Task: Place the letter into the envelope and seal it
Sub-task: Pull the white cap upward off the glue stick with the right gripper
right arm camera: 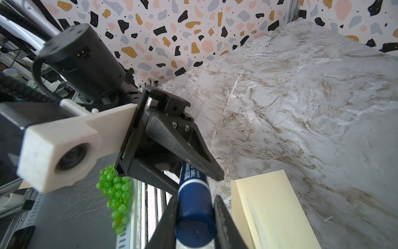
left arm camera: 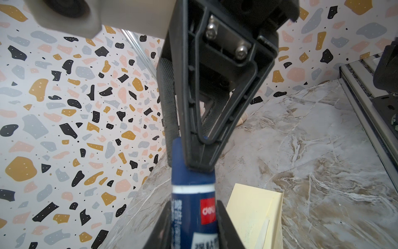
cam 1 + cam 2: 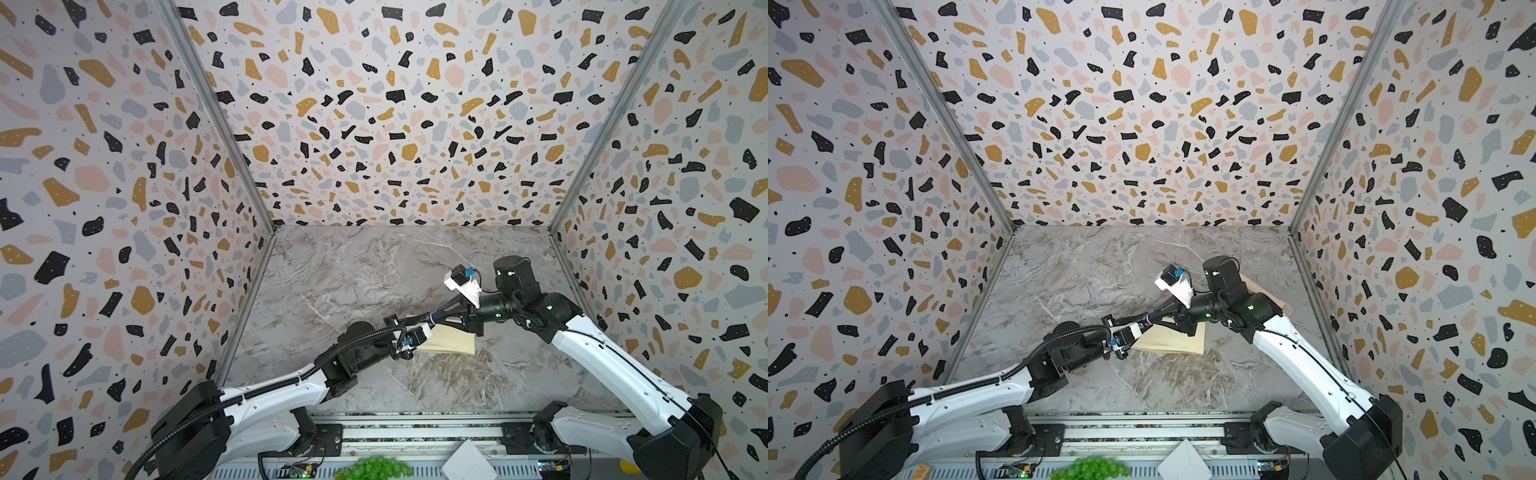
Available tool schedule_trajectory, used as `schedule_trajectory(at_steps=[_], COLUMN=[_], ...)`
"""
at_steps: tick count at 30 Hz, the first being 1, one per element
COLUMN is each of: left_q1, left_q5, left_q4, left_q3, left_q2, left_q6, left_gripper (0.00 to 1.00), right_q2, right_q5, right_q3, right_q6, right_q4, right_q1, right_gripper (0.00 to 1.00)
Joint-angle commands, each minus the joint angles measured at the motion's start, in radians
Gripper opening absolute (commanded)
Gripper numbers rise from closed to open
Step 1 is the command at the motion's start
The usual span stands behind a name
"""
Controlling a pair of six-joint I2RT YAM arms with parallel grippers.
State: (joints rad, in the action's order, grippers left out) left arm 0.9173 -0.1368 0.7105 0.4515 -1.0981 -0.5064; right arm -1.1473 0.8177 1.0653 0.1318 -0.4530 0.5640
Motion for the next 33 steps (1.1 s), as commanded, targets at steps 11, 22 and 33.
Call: schedule_trajectory(at_steps=[11,22,33], left_q1=[-0.034,-0.036,-0.04], left_q5=[0.083,-0.008,-0.009], left_q4=[-0.104,-0.125,-0.1], left_q3=[-0.054,-0.024,-0.036], left_q2=[0.009,-0.034,-0.023], left_q6=[0.002,0.017,0.021], left_gripper=[0.0,0.0,0.0], right_q2=[0.08,0.122,0.138], right_q5=[-0.078,-0.12,-0.095], right_q3=[0.058,0.023,0.029], right_q6=[0.012,0.121,0.134], right_q4=[-0.004,-0.003,-0.007], right_q1=[-0.089,-0.079,-0.079], right_gripper=[0.0,0.0,0.0])
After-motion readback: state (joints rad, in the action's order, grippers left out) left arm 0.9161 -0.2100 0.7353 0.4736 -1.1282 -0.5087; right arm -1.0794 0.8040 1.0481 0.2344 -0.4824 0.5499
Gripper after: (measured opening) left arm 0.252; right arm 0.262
